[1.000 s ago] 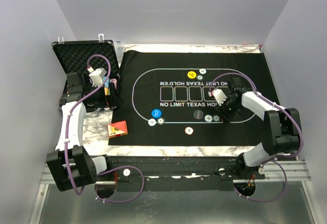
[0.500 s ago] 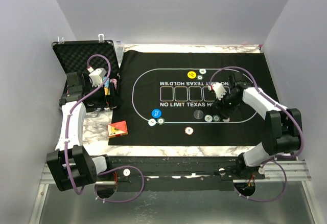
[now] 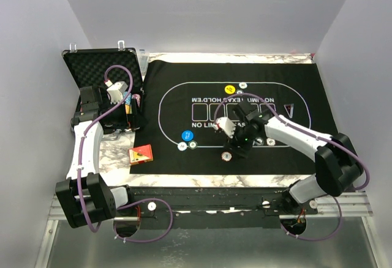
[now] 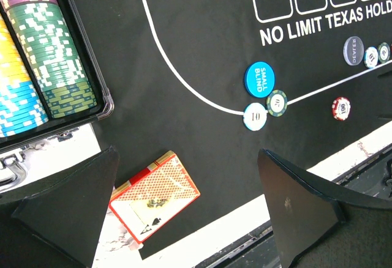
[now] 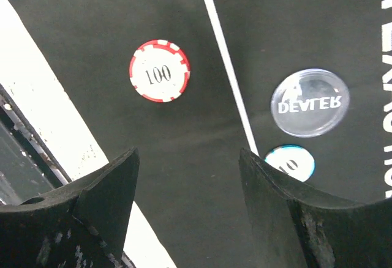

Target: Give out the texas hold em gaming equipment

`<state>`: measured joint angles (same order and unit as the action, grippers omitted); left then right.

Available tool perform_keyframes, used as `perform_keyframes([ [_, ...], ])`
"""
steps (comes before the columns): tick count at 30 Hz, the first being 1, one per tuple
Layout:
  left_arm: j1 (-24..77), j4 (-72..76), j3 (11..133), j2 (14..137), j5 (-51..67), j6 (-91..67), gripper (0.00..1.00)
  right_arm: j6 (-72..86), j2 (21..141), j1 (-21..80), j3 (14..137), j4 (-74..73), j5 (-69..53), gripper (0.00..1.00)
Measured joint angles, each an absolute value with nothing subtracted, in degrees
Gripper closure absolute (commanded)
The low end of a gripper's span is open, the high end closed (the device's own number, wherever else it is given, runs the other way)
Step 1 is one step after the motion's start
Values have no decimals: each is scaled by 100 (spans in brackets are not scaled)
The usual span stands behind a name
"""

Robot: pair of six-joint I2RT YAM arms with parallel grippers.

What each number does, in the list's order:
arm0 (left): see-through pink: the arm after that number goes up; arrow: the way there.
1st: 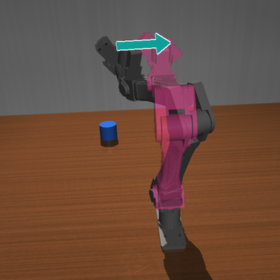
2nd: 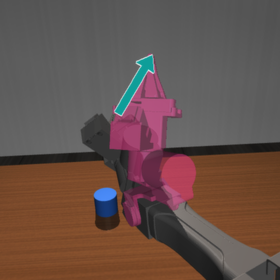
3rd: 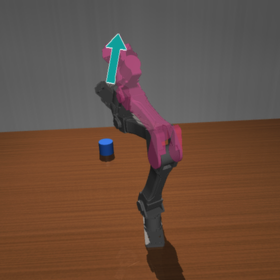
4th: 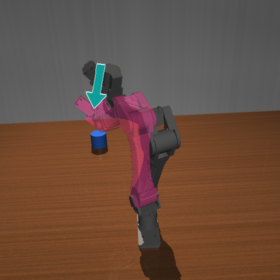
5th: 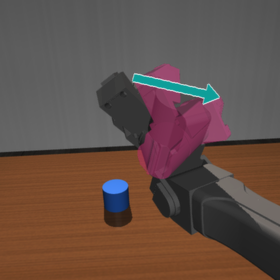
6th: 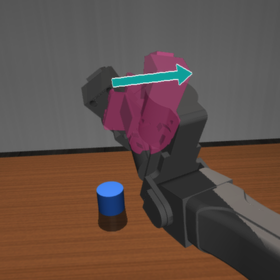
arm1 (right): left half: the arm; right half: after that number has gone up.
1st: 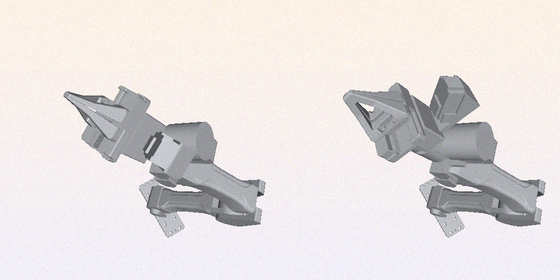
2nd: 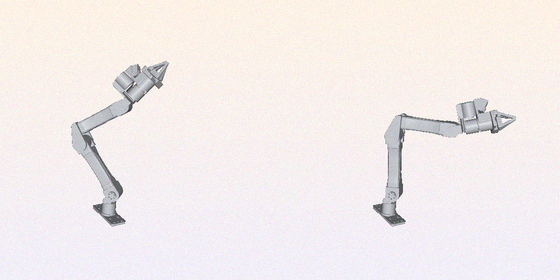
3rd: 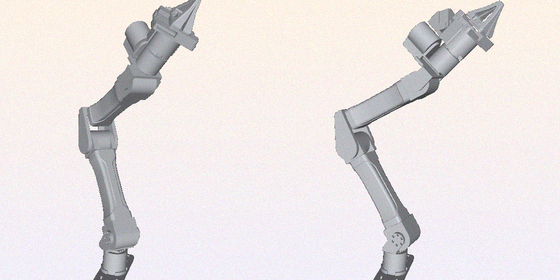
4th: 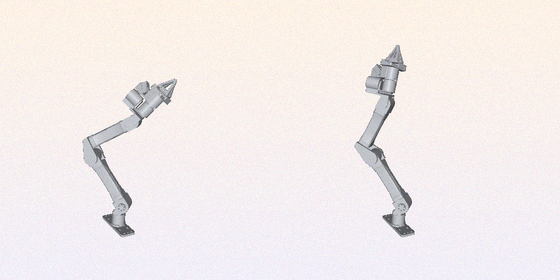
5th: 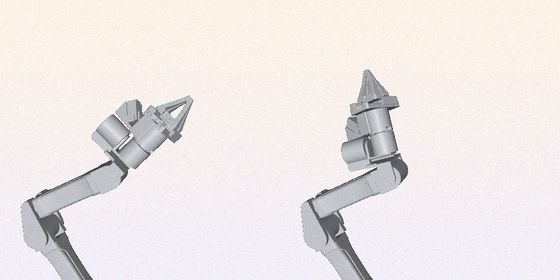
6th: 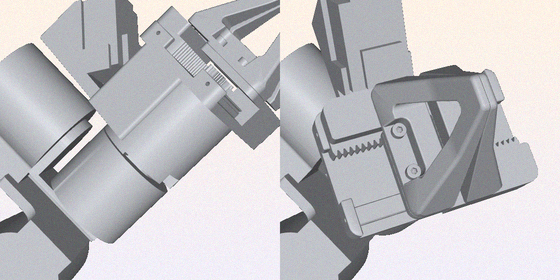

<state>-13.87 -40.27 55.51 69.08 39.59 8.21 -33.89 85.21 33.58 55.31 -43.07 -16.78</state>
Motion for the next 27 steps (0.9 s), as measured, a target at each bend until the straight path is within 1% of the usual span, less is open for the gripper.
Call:
perform_keyframes([
  [6,-1385,-4029,5551,6908,3959,821,1,-3030,8689,3981,5345,-4091,-1391,30],
  [18,-1376,-4034,5553,6908,3959,821,1,-2720,9142,4497,5352,-3597,-998,29],
  [24,-1376,-4036,5559,6908,3959,821,1,-2689,9275,4584,5363,-3476,-908,33],
  [27,-1376,-4036,5559,6908,3959,821,1,-2681,9312,4598,5393,-3424,-829,37],
])
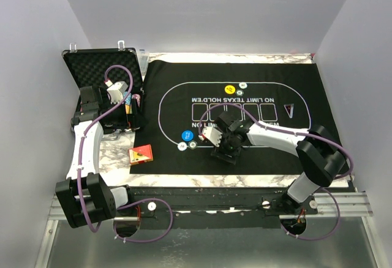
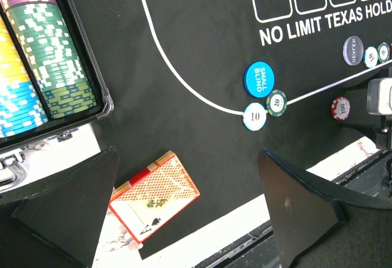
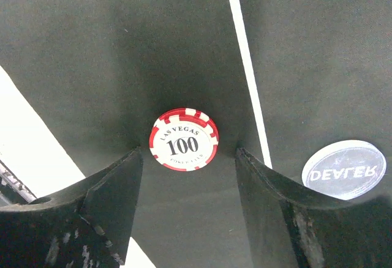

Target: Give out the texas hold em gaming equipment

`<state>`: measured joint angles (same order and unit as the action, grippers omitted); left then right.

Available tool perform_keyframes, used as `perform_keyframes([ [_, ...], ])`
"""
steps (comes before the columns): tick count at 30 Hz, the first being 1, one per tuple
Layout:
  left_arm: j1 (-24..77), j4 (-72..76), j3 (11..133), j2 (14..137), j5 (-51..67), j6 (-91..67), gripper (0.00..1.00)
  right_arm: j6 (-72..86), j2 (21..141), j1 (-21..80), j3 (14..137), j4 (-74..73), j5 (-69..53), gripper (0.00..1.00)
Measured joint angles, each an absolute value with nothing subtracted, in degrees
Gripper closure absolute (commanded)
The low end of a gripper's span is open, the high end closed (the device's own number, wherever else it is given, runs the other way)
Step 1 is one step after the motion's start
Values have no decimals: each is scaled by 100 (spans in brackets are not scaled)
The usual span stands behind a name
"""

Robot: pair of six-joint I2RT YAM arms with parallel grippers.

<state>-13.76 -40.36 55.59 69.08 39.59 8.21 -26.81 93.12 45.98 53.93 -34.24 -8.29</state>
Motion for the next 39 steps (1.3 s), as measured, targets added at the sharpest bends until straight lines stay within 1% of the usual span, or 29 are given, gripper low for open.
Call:
perform_keyframes([
  [4,-1376,-4036,5559,6912,3959,821,1,-2657,9338,4613,5408,-3382,-794,43],
  [10,-1376,-4036,5559,6930,3959,821,1,-2633,9376,4615,5450,-3376,-792,63],
  [13,-1376,-4038,5559,6932,3959,823,1,-2622,9376,4617,5492,-3380,-794,68],
  [19,-1376,-4038,5559,6934,3959,823,1,-2620,9308,4617,5520,-3468,-801,72],
  [28,-1376,-4038,5561,6934,3962,821,1,-2611,9247,4617,5961,-3568,-810,72],
  [39,-1376,-4040,5561,6934,3962,823,1,-2587,10328,4633,7218,-3339,-908,71],
])
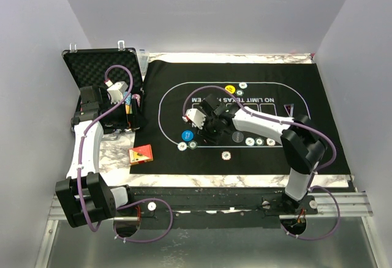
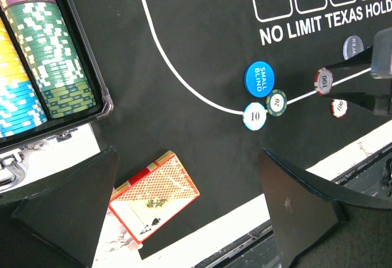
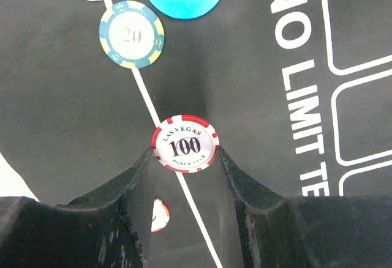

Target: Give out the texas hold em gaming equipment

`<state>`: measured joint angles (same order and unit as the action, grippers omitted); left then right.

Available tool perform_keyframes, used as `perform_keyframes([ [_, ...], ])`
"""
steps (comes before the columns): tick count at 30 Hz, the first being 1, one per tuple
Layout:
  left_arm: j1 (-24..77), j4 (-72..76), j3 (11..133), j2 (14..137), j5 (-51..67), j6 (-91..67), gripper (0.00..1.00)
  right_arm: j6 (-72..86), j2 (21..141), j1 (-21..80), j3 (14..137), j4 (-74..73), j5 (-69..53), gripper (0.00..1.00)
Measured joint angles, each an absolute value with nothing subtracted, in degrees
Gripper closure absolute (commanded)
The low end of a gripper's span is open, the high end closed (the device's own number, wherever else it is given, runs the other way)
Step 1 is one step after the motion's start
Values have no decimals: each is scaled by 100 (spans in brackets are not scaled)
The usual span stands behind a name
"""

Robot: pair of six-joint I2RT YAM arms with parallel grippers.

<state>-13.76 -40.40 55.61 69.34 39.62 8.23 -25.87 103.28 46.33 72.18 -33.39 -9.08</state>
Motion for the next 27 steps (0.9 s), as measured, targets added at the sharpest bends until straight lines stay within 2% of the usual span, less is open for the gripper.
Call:
perform_keyframes([
  [18,-1376,-4040,5561,6967,3964,836,1,-2587,11017,4862,7520,-3173,-952,67],
  [27,-1376,-4038,5561,6967,3964,843,1,-2574,11122,4943,7684,-3142,-1105,40],
])
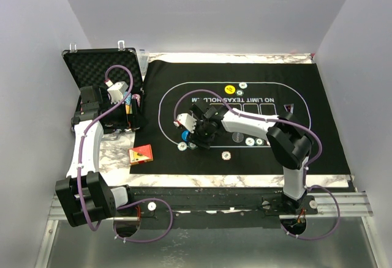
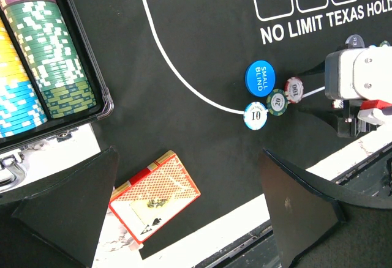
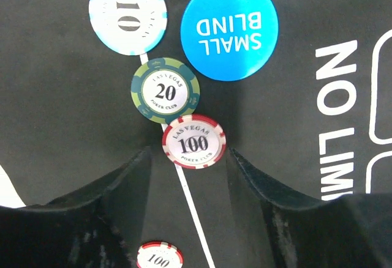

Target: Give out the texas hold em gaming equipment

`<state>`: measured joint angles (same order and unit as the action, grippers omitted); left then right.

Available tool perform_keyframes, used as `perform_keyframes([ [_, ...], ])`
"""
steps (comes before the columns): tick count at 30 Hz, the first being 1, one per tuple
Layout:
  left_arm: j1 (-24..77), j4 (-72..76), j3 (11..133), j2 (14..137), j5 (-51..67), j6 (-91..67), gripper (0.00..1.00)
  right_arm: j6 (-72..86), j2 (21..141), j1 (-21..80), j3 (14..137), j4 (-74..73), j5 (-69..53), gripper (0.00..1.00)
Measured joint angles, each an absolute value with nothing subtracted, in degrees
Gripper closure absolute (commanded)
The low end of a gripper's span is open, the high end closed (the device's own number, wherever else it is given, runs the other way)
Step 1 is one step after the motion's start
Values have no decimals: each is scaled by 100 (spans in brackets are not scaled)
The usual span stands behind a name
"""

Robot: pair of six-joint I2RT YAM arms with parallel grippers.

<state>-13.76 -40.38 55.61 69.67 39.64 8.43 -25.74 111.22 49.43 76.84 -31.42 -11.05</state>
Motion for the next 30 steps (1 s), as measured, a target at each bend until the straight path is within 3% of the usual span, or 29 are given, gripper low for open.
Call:
perform_keyframes([
  [11,-1376,-4040,5561,6967,3962,843,1,-2550,10130,4842,7391,-3413,-1240,38],
  [18,-1376,-4038,5561,6965,3962,843,1,-2506,9153,4676,6250,-3564,-1028,38],
  [23,-1376,-4038,5561,6965,3964,843,1,-2399,9052,4676,5483,-3653,-718,38],
  [30,-1376,-4038,5561,6965,3962,843,1,-2377,9126,4674,5433,-3535,-438,37],
])
